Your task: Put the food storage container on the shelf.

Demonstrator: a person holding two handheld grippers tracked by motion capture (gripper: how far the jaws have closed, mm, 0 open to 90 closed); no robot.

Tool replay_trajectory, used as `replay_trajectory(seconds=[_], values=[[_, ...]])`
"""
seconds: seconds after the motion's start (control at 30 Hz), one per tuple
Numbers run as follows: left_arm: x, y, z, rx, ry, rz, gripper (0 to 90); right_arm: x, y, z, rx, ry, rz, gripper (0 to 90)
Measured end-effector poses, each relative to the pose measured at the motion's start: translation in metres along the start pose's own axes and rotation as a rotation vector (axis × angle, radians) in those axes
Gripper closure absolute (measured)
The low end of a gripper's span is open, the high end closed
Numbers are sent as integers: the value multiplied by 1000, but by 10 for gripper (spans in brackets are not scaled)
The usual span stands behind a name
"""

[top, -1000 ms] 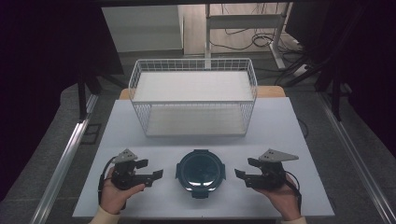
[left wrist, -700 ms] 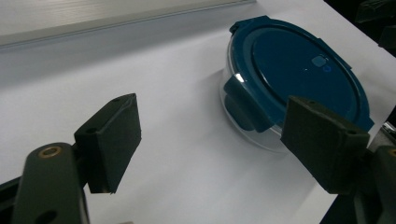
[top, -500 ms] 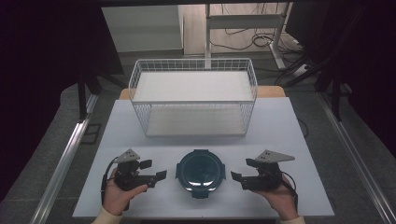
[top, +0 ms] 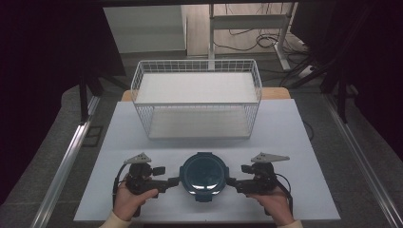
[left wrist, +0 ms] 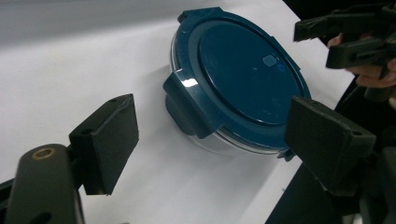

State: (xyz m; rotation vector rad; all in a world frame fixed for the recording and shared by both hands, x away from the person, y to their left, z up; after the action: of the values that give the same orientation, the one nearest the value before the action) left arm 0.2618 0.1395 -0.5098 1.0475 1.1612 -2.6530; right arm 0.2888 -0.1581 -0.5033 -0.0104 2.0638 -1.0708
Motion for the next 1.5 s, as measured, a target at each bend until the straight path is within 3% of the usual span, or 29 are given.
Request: replay_trajectory(seconds=[0.03,0.2,0.3,0.4,0.57,0.7,0.83,0.87,1.07,1.5], values=[[-1,2,-1,11,-24,-2,171,-1,4,-2,-10,10,-10,145],[-11,15,-5,45,-60,-25,166,-9,13,-4,-26,38,-32,132],[-13,23,-7,60,-80,-47,165,-17,21,-4,-52,81,-17,132],[-11,31,-12,116,-131,-62,163,-21,34,-6,-68,108,-38,132],[-8,39,-14,148,-156,-82,164,-15,42,-5,-70,141,-55,132],[-9,43,-14,176,-173,-88,166,-6,47,-3,-101,208,-74,127],[-7,48,-13,182,-184,-100,178,-4,50,-4,-120,223,-82,129],[-5,54,-13,221,-216,-107,180,-4,52,-5,-126,227,-80,137],[-3,58,-12,243,-237,-126,238,-2,54,-7,-148,270,-86,169],[-1,56,-11,237,-284,-115,291,1,51,0,-204,387,-80,260]])
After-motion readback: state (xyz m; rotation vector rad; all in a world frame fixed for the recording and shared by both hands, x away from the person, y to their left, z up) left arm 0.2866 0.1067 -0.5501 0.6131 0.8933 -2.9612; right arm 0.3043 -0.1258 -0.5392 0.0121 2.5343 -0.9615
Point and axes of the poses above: each handheld gripper's, and its own axes: y roughly forward along the jaws, x roughly out of its underside, z roughly to its right, the point moved 5 cm from there along y, roughly forward along the jaws, and after that the axes turned 7 degrees about -z, right-handed, at the moved point
